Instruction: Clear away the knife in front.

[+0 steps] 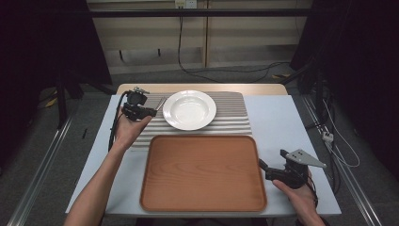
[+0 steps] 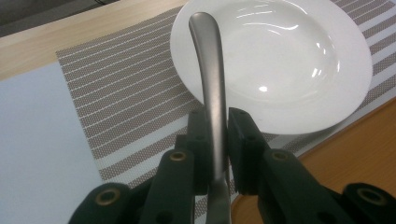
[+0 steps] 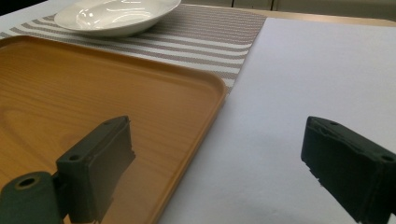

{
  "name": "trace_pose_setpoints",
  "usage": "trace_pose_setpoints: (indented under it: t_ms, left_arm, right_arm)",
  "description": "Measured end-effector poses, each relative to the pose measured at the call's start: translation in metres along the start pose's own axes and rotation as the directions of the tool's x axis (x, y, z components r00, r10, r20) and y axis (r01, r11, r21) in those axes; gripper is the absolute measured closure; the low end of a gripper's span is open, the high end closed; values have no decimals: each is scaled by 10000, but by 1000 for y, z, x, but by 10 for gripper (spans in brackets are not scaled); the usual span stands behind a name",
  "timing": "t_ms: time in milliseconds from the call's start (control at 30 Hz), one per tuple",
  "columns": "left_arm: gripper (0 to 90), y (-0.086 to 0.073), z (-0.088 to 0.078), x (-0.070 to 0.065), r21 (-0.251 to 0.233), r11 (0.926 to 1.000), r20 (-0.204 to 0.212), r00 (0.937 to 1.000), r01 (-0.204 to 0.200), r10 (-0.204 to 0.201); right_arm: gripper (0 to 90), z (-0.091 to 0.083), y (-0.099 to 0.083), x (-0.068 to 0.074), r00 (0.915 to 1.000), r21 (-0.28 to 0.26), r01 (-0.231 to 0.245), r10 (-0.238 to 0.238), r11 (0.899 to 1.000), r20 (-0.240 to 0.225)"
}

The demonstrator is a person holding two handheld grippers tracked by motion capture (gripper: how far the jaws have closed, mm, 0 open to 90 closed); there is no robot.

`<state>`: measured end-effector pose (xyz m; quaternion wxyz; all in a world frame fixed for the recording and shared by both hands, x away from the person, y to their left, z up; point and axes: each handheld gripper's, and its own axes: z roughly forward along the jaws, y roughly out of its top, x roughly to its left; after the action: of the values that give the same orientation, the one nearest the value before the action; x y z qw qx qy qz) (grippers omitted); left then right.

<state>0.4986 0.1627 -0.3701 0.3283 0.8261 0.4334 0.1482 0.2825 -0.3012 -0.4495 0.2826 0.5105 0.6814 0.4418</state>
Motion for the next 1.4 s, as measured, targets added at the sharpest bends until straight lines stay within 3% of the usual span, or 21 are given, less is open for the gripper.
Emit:
trace_pose_setpoints:
  t_ms: [367,533,833,933,1100,1400]
  left_arm:
    - [801,-9,-9,-13,-157,9999,362,9993,24,-19]
    - [801,-13,-14,-19,-87,9996,345,9990,-281,284]
    - [801,-18,-20,-34,-119,9990,534,9976,-441,447]
    - [801,-20,-21,-37,-115,9993,575,9977,-366,372]
    - [801,-25,-21,-43,-320,9994,621,9980,121,-101]
    - [800,-35,-24,-52,-165,9998,679,9977,61,-49]
  right_arm:
    - [85,-1,0,0,10000,-2,-25,25,10000,18]
    - [85,-1,0,0,10000,10,-18,18,10000,18]
    - [85,0,0,0,10000,2,-15,15,10000,-1]
    - [85,-1,0,0,10000,-4,-3,3,10000,5]
    - [85,-2,0,1,10000,-44,33,-33,10000,7]
    - [85,-1,0,1,10000,-18,43,-43,10000,25]
